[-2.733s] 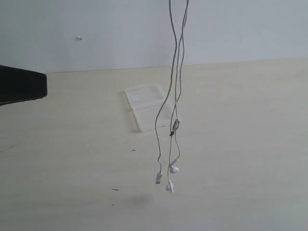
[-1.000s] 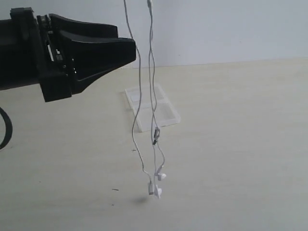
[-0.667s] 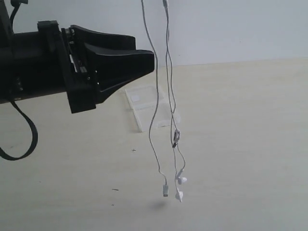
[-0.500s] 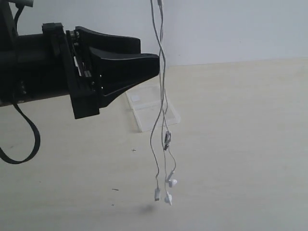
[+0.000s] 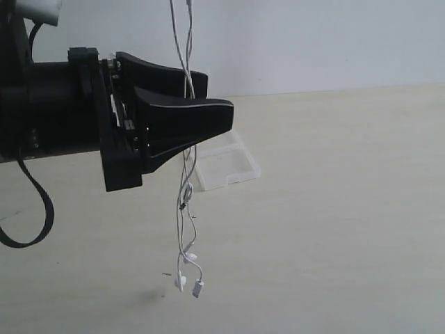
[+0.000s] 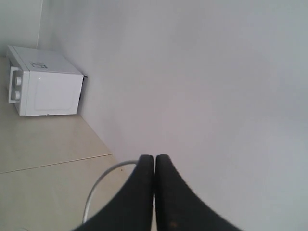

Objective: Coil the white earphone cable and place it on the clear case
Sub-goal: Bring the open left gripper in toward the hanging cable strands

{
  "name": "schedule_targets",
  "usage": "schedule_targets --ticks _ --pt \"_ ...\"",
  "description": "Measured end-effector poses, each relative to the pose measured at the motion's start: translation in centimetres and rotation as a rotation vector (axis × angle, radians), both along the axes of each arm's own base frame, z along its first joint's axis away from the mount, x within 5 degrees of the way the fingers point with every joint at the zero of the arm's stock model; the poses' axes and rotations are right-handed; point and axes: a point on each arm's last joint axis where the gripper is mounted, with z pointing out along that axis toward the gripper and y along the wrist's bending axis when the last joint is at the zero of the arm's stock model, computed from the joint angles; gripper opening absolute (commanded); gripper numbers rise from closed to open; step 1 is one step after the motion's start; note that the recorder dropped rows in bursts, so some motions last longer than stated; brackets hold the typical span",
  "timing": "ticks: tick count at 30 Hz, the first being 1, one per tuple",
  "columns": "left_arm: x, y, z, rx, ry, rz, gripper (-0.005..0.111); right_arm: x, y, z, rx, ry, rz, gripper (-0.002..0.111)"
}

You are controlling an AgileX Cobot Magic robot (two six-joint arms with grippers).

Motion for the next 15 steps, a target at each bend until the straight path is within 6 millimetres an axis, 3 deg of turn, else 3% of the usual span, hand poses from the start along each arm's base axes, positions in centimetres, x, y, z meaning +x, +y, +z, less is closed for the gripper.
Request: schedule_targets --ticks 15 --pt "0.2 0.19 -0.32 0.05 -0.003 0.035 0.061 0.21 0.17 -0.04 0.005 -0.003 -0.001 0.0"
